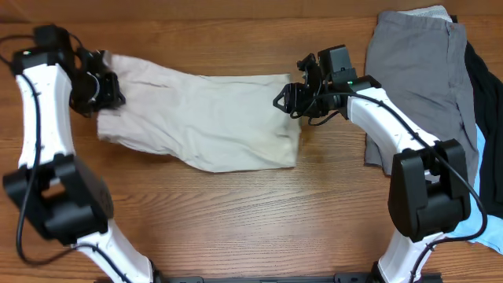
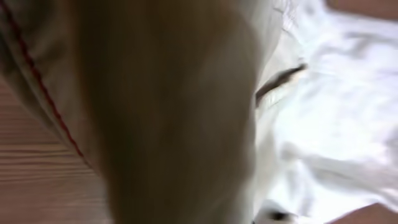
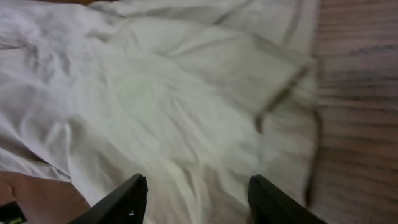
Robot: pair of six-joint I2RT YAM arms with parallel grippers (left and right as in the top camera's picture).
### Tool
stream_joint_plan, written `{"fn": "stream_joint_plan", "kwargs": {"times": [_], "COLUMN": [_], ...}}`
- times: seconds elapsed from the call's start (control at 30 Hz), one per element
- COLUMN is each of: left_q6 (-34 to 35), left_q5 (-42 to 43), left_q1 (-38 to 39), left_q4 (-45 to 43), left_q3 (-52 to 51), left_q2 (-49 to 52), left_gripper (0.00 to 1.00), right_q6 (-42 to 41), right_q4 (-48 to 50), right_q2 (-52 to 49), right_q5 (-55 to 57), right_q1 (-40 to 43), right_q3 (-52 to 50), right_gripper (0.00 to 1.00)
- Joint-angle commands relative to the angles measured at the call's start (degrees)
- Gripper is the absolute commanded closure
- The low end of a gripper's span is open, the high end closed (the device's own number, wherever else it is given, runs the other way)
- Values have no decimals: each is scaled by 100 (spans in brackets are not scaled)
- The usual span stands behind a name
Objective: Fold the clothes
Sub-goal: 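Fold the left end rightward over the strip with the left gripper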
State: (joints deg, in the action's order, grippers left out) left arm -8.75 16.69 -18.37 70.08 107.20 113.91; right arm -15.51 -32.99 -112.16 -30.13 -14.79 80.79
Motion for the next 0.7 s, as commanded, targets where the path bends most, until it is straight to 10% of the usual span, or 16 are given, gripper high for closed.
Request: {"fn": "stream_joint_plan", "kwargs": {"times": [0.0, 0.27, 0.67], "left_q6": [155, 216, 511], "left_q5": [-70, -15, 151], "left_q1": [26, 396, 874], "left_q4": [-24, 81, 72], "left_q3": [175, 175, 221], "left_q2": [-514, -603, -793], "left_gripper": [96, 96, 96], "right_q6": [-90, -452, -732], "right_q4": [-55, 310, 619], "right_q2": [57, -485, -1067], "right_q5": [31, 173, 337], "right_q1": [-149, -485, -518], "right_q3": [55, 55, 55], "right_gripper": [49, 88, 96]}}
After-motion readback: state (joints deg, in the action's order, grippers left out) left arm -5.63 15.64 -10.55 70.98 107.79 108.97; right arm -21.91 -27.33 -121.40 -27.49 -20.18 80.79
